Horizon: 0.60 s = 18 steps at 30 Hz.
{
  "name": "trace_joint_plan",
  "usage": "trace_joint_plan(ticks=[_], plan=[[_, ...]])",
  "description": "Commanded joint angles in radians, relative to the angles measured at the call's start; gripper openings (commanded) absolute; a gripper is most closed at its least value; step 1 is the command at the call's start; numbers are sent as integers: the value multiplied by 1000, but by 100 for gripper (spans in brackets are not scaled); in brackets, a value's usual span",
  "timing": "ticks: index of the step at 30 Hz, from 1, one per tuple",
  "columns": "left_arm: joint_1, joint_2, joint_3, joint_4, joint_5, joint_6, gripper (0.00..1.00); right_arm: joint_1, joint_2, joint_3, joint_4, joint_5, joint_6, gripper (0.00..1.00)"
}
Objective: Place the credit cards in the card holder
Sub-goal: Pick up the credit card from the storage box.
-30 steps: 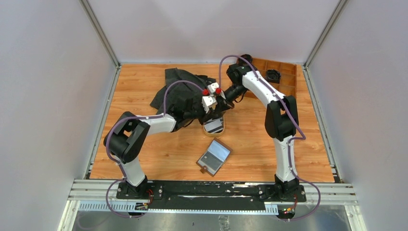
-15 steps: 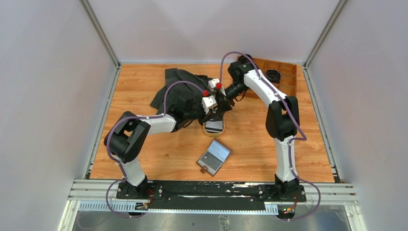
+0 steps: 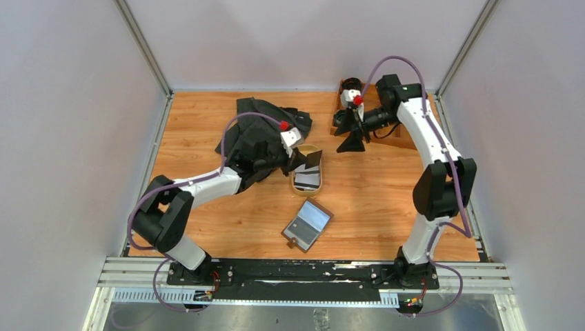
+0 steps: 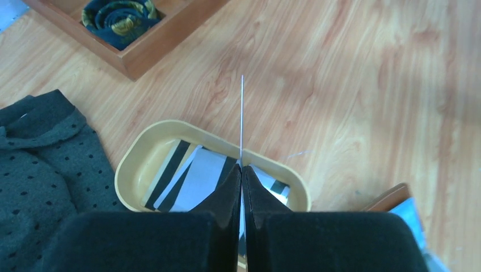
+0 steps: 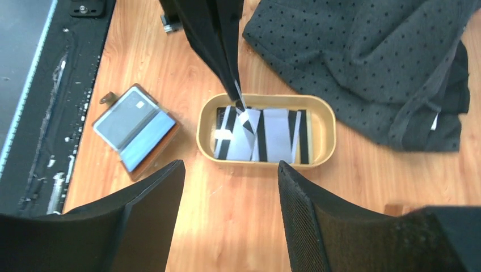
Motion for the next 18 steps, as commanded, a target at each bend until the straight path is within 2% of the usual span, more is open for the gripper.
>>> trace_joint_plan(ticks=[1, 5, 8, 13, 16, 18], plan=[[4, -102, -25, 15, -1, -231, 0, -44, -126, -138, 30, -53, 128, 65], [3, -166, -49, 13, 47, -472, 0, -47, -264, -304, 121, -90, 262, 66], [-5, -198, -86, 13, 91, -637, 0, -48, -324, -410, 230, -140, 431, 68], [-65, -268, -178, 34, 85, -723, 0, -48, -432, -597, 454, -184, 665, 71], [-95, -331, -254, 76, 56, -759, 0, -47, -528, -721, 595, -141, 766, 82], [-107, -368, -312, 134, 37, -793, 0, -48, -613, -839, 766, -156, 905, 89]])
